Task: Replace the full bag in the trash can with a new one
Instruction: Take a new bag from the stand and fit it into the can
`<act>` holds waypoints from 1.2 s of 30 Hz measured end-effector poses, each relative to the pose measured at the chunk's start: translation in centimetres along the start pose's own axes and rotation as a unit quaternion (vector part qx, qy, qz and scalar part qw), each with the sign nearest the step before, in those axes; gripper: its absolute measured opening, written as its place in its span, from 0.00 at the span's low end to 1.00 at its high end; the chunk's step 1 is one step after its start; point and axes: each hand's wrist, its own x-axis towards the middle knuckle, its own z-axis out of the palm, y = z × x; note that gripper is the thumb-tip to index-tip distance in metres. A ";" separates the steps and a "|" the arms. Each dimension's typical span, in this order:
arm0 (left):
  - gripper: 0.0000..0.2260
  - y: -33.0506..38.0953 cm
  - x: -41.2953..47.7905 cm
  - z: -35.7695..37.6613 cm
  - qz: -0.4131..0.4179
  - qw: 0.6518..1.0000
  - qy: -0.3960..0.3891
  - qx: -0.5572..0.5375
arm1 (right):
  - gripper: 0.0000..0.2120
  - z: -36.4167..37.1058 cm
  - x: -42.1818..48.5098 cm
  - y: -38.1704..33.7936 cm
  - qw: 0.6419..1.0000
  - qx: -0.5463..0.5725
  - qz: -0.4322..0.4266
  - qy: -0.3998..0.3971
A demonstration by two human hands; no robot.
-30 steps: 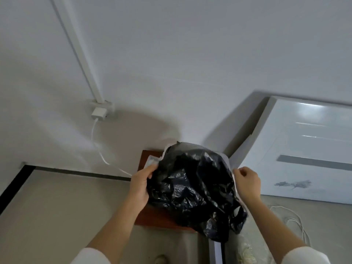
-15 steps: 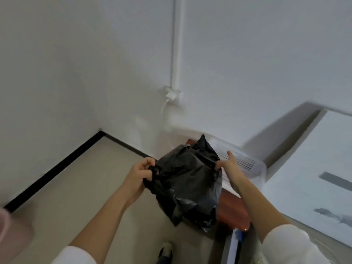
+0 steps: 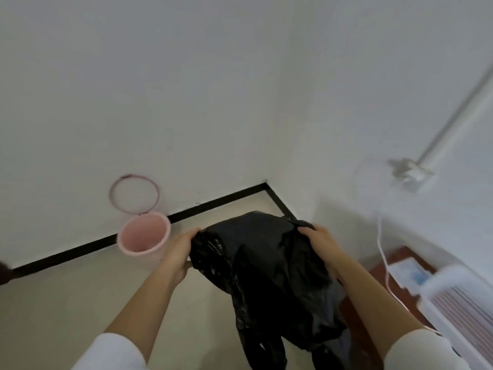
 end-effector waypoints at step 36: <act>0.11 -5.2 51.1 -36.3 -0.086 0.954 0.204 0.204 | 0.21 64.3 42.9 -8.7 0.855 -0.399 -0.128 -0.306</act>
